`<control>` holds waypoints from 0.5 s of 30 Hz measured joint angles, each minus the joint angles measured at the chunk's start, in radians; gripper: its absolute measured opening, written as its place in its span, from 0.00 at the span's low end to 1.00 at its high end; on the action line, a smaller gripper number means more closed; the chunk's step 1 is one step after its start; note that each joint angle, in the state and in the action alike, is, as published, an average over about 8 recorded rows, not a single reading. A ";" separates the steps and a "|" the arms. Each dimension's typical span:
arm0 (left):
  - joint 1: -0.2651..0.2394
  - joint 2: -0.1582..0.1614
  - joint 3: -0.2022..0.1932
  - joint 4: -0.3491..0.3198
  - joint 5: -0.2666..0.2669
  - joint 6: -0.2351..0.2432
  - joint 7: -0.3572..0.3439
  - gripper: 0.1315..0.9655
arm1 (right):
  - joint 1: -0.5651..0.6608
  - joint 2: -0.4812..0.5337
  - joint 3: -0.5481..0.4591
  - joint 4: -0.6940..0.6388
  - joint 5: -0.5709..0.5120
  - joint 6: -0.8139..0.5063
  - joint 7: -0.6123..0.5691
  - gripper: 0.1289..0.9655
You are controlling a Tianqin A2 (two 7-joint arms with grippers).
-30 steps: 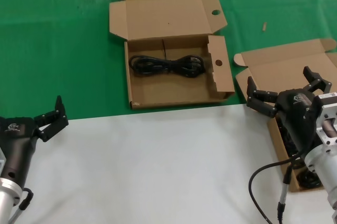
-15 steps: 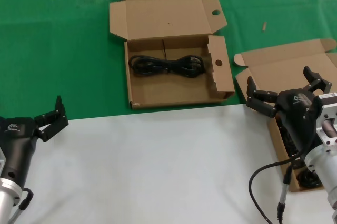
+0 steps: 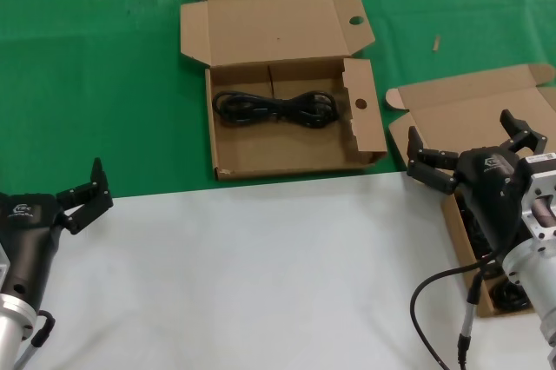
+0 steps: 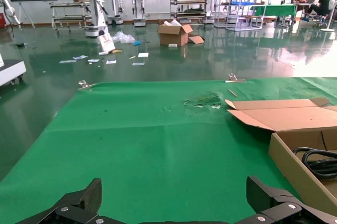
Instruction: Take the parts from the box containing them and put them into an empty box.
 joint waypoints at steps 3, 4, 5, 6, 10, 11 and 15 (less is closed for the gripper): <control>0.000 0.000 0.000 0.000 0.000 0.000 0.000 1.00 | 0.000 0.000 0.000 0.000 0.000 0.000 0.000 1.00; 0.000 0.000 0.000 0.000 0.000 0.000 0.000 1.00 | 0.000 0.000 0.000 0.000 0.000 0.000 0.000 1.00; 0.000 0.000 0.000 0.000 0.000 0.000 0.000 1.00 | 0.000 0.000 0.000 0.000 0.000 0.000 0.000 1.00; 0.000 0.000 0.000 0.000 0.000 0.000 0.000 1.00 | 0.000 0.000 0.000 0.000 0.000 0.000 0.000 1.00; 0.000 0.000 0.000 0.000 0.000 0.000 0.000 1.00 | 0.000 0.000 0.000 0.000 0.000 0.000 0.000 1.00; 0.000 0.000 0.000 0.000 0.000 0.000 0.000 1.00 | 0.000 0.000 0.000 0.000 0.000 0.000 0.000 1.00; 0.000 0.000 0.000 0.000 0.000 0.000 0.000 1.00 | 0.000 0.000 0.000 0.000 0.000 0.000 0.000 1.00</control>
